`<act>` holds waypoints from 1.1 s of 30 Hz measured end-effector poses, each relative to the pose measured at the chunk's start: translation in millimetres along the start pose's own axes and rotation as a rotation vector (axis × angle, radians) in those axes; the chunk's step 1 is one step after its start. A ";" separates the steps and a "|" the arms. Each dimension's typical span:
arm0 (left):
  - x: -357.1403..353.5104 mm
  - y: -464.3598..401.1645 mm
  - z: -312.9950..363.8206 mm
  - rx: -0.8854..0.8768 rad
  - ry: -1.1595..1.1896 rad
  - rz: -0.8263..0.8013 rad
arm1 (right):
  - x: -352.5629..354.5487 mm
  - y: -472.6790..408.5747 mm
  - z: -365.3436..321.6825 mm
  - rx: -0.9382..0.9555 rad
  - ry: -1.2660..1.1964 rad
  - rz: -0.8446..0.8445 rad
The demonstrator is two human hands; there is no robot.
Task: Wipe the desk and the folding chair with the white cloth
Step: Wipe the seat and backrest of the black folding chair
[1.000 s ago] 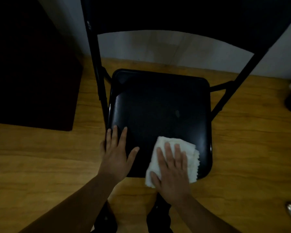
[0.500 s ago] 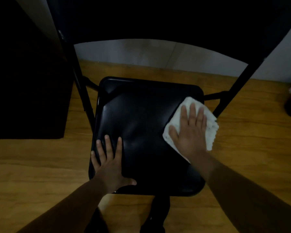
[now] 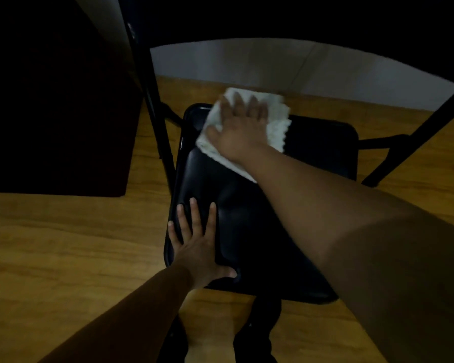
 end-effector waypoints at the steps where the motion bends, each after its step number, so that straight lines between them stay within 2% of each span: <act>1: 0.2 -0.2 0.3 0.001 0.004 -0.003 | -3.6 -1.9 -18.4 0.045 0.010 0.000; 5: 1.4 0.3 0.6 -0.011 -0.003 -0.029 | -25.4 31.2 -59.5 0.250 0.093 0.049; 7: 0.8 -0.6 -0.8 -0.013 -0.012 -0.041 | -38.8 59.1 -56.3 0.357 0.106 0.067; 9: -1.6 -2.3 -1.4 -0.012 -0.020 -0.049 | -48.9 83.3 -39.4 0.378 0.122 0.077; 15: -6.6 -4.7 -4.2 -0.079 0.054 0.049 | -45.4 128.8 61.6 0.171 0.126 0.129; 18: -9.4 -5.5 -8.6 -0.126 0.088 0.084 | -36.5 147.8 114.1 -0.014 0.119 0.135; 21: -9.8 -5.0 -12.4 -0.169 0.159 0.134 | -35.9 161.7 126.6 -0.202 0.081 0.152; 23: -9.8 -2.7 -16.8 -0.205 0.287 0.207 | -40.3 162.3 105.9 -0.321 0.040 0.161; 25: -7.5 2.7 -23.4 -0.235 0.476 0.283 | -48.4 158.6 67.1 -0.348 0.020 0.131; 30: 6.7 19.2 -40.9 -0.247 0.824 0.296 | -88.0 178.6 -62.3 0.055 0.077 0.050; 33: 11.2 22.3 -44.3 -0.261 0.936 0.226 | -108.6 206.3 -89.7 0.207 0.108 0.005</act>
Point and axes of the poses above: each hand's wrist, its own y-axis away from the middle knuckle, its own x-axis out of the back of the hand, z = x × y, the point moved 2 cm from there along -y, towards the middle knuckle, and after that the axes turned 5 degrees about x, right-handed, at the moved point
